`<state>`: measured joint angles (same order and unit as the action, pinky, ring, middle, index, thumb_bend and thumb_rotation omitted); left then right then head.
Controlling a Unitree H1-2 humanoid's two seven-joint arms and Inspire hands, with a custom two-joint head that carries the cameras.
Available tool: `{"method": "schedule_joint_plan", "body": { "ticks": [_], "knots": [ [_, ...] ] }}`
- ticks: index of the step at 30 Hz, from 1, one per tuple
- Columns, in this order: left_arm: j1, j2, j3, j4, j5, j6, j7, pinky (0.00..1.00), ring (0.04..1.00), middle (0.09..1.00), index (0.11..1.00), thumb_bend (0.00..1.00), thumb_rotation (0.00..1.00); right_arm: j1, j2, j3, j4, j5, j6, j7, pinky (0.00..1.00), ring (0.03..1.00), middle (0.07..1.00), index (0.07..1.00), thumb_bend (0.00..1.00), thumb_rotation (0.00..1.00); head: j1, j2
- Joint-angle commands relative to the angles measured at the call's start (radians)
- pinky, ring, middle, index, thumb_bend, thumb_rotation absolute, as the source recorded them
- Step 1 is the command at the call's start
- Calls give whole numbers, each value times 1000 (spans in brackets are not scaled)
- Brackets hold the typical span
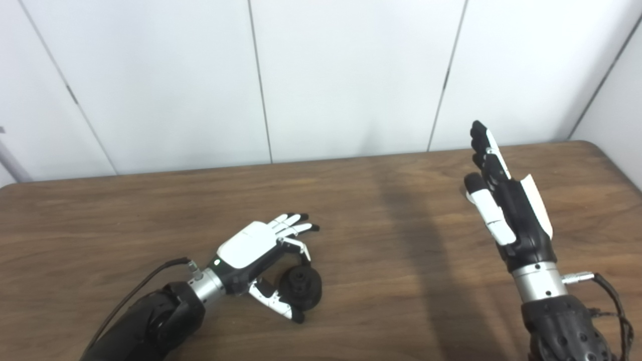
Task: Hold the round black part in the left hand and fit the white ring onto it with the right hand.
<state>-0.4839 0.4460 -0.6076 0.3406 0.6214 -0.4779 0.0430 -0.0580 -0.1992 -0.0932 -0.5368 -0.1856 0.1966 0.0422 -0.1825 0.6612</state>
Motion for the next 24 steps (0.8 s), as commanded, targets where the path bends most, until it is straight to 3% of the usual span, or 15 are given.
{"method": "schedule_joint_plan", "body": {
  "ticks": [1,3,9,12,15,17,19,24],
  "knots": [
    [-12,23,-9,-22,-2,8,-4,1000,1000,928,481,525,65,-44,-43,-26,-18,-39,-22,-8,985,999,1000,992,513,929,-3,-1],
    [-6,22,-11,-31,-3,8,-3,1000,1000,926,481,525,65,-54,-62,-39,-12,-62,-11,-14,948,972,977,971,542,941,-9,-4],
    [18,21,-6,-55,-13,8,-19,1000,1000,930,481,525,66,-83,-113,-74,34,-78,-6,-8,948,974,970,969,455,898,-52,-22],
    [27,24,-12,-61,-25,8,-21,1000,1000,926,481,525,66,-98,-139,-87,56,-80,16,-2,924,968,971,963,491,844,-73,-27],
    [35,27,-17,-61,-34,8,-16,1000,1000,922,481,525,65,-111,-166,-98,87,-89,31,-4,885,952,958,955,532,700,-83,-22],
    [39,29,-16,-62,-35,8,-14,1000,1000,924,481,525,65,-123,-180,-105,106,-92,44,-6,872,953,953,943,582,525,-91,-25],
    [42,28,-16,-59,-37,8,-12,1000,1000,924,481,525,65,-135,-203,-110,123,-103,57,-5,871,962,954,934,619,424,-101,-23],
    [39,28,-25,-41,-54,8,4,1000,1000,928,481,525,66,-163,-301,-103,191,-166,38,12,877,935,930,868,729,275,-108,-25]
  ]
}}
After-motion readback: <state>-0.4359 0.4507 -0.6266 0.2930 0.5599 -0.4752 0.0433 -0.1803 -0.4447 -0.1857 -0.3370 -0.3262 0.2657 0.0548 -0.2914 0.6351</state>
